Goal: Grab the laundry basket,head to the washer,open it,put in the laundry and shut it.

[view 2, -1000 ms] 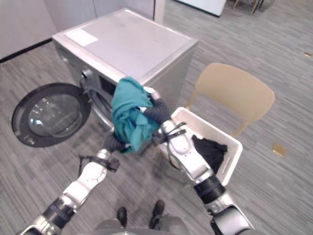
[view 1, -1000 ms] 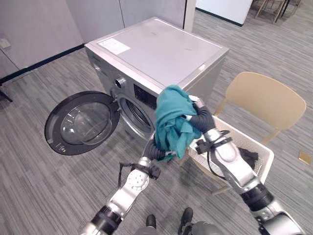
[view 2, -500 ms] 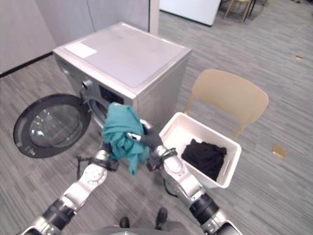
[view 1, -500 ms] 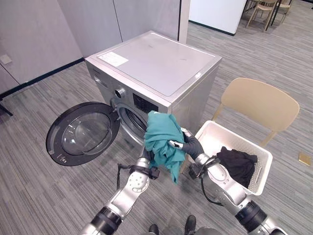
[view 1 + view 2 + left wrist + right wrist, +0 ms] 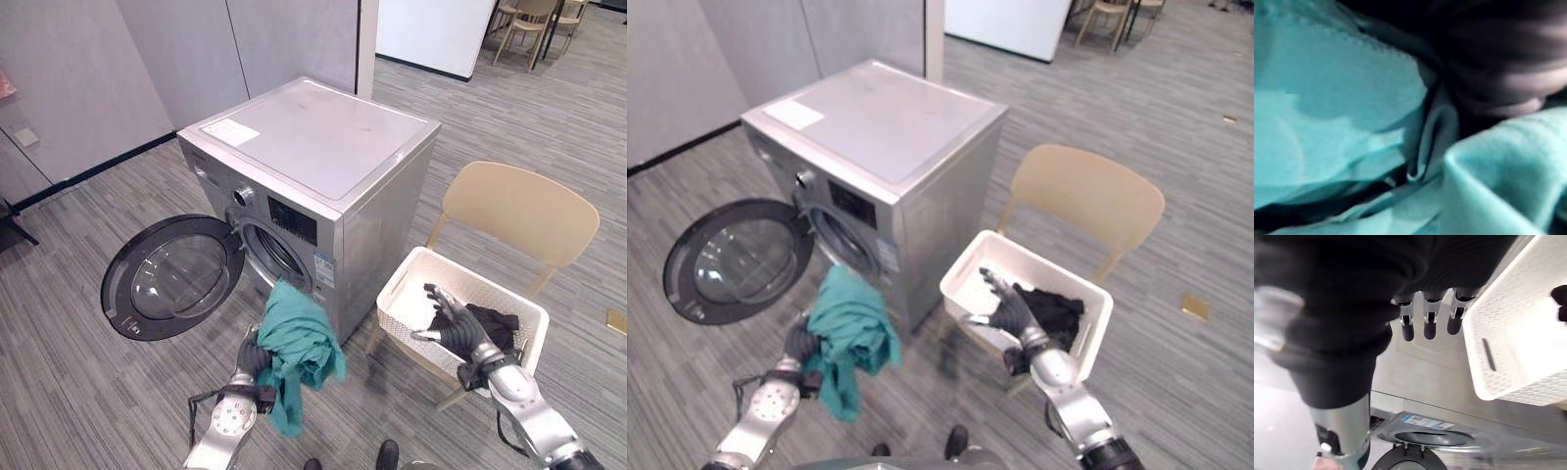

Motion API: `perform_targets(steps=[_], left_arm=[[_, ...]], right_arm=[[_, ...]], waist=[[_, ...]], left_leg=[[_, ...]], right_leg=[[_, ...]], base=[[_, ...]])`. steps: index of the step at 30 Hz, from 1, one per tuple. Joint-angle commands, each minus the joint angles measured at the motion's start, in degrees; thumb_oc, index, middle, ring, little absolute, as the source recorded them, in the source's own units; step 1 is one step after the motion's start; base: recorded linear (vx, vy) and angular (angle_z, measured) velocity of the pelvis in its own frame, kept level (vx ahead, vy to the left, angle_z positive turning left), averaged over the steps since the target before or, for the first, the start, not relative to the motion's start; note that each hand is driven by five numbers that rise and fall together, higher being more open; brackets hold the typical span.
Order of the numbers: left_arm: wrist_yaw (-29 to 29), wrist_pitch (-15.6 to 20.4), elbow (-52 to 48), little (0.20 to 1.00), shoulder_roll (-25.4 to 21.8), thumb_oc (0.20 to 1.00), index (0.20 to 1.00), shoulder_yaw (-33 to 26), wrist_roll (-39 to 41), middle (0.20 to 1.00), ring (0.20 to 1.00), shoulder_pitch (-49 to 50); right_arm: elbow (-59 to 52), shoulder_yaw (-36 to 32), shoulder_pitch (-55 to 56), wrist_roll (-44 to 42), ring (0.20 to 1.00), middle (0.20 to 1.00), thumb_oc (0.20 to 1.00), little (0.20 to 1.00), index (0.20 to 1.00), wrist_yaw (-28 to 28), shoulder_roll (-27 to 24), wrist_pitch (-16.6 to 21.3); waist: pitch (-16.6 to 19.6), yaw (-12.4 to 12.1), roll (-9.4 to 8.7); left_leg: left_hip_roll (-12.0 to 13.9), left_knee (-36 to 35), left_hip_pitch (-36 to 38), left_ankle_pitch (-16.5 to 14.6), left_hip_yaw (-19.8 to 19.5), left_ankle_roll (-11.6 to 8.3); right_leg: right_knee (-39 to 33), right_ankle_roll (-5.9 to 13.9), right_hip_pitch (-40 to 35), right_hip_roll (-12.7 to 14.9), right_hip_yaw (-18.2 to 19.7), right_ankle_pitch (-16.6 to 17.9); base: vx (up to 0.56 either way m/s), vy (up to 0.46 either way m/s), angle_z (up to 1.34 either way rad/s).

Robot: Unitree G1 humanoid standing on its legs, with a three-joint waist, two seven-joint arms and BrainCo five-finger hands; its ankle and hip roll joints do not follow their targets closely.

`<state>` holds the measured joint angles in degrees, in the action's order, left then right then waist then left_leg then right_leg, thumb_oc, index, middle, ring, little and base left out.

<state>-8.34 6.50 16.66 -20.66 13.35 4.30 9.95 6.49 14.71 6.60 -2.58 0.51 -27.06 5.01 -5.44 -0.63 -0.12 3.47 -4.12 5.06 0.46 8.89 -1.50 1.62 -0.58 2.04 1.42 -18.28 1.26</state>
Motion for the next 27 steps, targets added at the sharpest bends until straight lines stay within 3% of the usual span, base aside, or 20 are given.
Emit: perform_targets(steps=[1,8,13,16,17,18,22,23,25,27], left_arm=[[1.5,2.2,3.1,0.2,-1.6,0.2,0.2,-6.0,3.9,0.2,0.2,-1.0],[1.8,0.8,15.5,0.2,-0.4,0.2,0.2,-11.2,6.4,0.2,0.2,0.2],[0.8,0.5,19.0,0.2,-0.4,0.2,0.2,-12.9,7.3,0.2,0.2,0.3],[-0.2,0.7,19.9,0.2,-0.9,0.2,0.2,-12.9,8.6,0.2,0.2,-1.1],[-0.6,0.8,20.1,0.2,-0.8,0.2,0.2,-12.9,9.5,0.2,0.2,-1.6],[-0.9,0.9,19.9,0.2,-0.4,0.2,0.2,-13.1,10.6,0.2,0.2,-1.7],[-1.5,-0.2,20.9,0.2,-0.5,0.2,0.2,-13.1,8.9,0.2,0.2,-1.9],[-1.7,-0.3,20.0,0.2,-0.6,0.2,0.2,-12.8,8.6,0.2,0.2,-2.4],[-0.9,-0.4,19.1,0.2,-0.7,0.2,0.2,-12.1,7.5,0.2,0.2,-2.0],[-0.4,-0.4,19.4,0.2,-1.5,0.2,0.2,-11.8,6.4,0.2,0.2,-2.1]], right_arm=[[5.2,-1.1,-0.3,7.1,1.0,1.0,1.0,1.0,1.0,0.6,-0.5,1.0],[23.0,-1.5,-0.7,10.1,1.0,1.0,1.0,1.0,1.0,1.7,2.2,0.2],[25.1,-1.0,-2.1,9.9,1.0,1.0,1.0,1.0,1.0,2.4,2.7,0.1],[24.8,-1.0,-3.0,8.8,1.0,1.0,1.0,1.0,1.0,3.2,2.8,0.2],[24.7,-1.0,-3.1,8.4,1.0,1.0,1.0,1.0,1.0,3.7,2.8,0.3],[24.7,-0.8,-3.1,8.2,1.0,1.0,1.0,1.0,1.0,4.6,2.7,0.2],[26.0,-0.5,-2.8,8.7,1.0,1.0,1.0,1.0,1.0,6.0,3.4,-1.0],[27.4,-0.5,-2.9,9.5,1.0,1.0,1.0,1.0,1.0,6.6,3.6,-1.5],[28.7,-0.2,-2.9,9.5,1.0,1.0,1.0,1.0,1.0,6.1,5.0,-1.7],[29.9,0.4,-3.6,9.5,1.0,1.0,1.0,1.0,1.0,6.0,6.2,-2.0]], waist=[[0.3,0.1,-2.9],[-0.8,-0.3,-2.58],[-2.9,-1.0,-2.66],[-5.7,-1.9,-3.21],[-6.6,-2.4,-3.45],[-7.2,-3.0,-3.6],[-7.0,-3.5,-4.71],[-6.8,-3.2,-4.55],[-5.5,-3.2,-4.39],[-5.1,-3.6,-5.71]], left_leg=[[-0.2,-0.9,-2.1,-0.3,0.7,-1.34],[-0.1,-0.6,-1.8,-0.1,0.4,-1.2],[0.2,3.6,-4.2,-0.7,-0.6,-1.27],[0.2,10.4,-10.3,-1.1,-2.1,-2.23],[0.5,12.7,-12.2,-1.3,-1.6,-2.88],[2.7,14.4,-14.5,-0.7,1.8,-2.98],[9.4,7.5,-17.6,3.1,9.4,-3.91],[11.7,6.1,-18.4,4.4,13.3,-4.08],[10.9,5.9,-17.4,6.0,13.1,-4.23],[8.9,8.3,-17.8,3.7,12.6,-2.84]], right_leg=[[-0.2,6.76,-6.3,3.8,3.0,-7.0],[0.3,6.28,-6.5,3.4,3.1,-7.8],[1.3,5.63,-5.9,3.4,2.9,-8.5],[1.5,4.76,-4.7,3.9,1.2,-8.8],[1.1,4.43,-4.9,4.2,-0.2,-9.1],[-0.1,4.29,-5.3,4.5,-3.4,-9.3],[0.2,5.27,-8.2,6.4,-11.7,-11.0],[0.7,5.56,-9.1,7.2,-14.2,-11.5],[2.3,6.34,-11.3,8.1,-14.9,-11.9],[5.8,7.25,-11.6,11.1,-14.9,-10.7]], base=[[0.0,0.0,0.0],[0.0,-0.015,0.0],[-0.05,-0.039,0.01],[-0.15,-0.062,0.18],[-0.11,-0.059,1.01],[0.07,-0.007,1.44],[0.19,0.185,1.75],[0.3,0.371,1.67],[0.47,0.507,1.28],[0.48,0.472,0.66]])
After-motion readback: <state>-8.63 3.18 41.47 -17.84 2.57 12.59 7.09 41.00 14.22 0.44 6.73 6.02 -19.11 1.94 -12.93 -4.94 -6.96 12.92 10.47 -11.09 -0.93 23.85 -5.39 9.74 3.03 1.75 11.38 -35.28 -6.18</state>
